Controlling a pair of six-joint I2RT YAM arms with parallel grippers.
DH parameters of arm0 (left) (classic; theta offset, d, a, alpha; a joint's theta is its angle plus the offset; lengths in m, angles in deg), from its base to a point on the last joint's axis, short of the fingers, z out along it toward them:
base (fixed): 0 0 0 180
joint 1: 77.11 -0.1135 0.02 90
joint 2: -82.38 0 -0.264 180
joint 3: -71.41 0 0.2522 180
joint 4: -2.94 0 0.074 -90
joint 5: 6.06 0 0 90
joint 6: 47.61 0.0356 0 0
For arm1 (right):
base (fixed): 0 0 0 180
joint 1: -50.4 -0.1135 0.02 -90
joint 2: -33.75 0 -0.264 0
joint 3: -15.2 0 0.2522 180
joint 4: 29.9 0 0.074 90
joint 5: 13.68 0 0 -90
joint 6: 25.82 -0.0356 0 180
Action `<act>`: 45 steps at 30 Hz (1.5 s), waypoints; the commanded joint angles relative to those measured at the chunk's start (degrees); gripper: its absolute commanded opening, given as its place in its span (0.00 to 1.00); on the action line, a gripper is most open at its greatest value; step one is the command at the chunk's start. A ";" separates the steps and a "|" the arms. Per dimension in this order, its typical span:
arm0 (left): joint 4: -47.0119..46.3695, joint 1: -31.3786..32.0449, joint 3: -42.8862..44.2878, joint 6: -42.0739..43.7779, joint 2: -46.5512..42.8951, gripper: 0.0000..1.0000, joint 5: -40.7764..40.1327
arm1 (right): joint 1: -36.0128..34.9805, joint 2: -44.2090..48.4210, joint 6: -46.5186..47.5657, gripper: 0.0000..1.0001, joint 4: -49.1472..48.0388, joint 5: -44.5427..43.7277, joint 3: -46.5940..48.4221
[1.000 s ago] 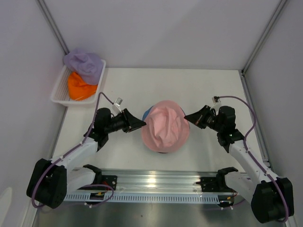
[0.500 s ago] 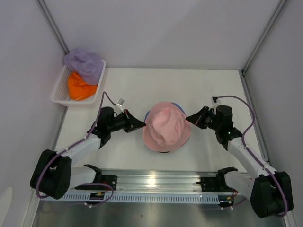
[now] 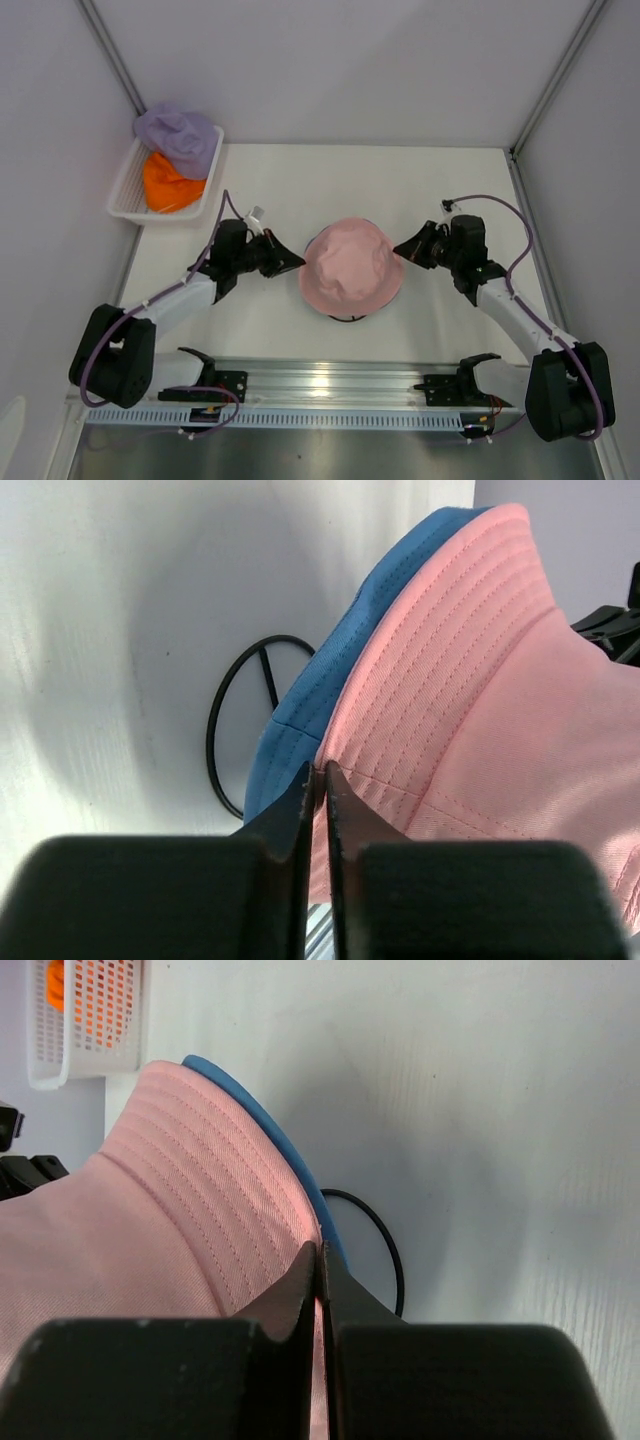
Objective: Stack the hats
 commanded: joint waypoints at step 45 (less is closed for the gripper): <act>29.67 -26.91 105.57 44.37 63.56 0.95 -45.08 | 9.57 -4.24 20.62 1.00 14.93 -15.41 26.28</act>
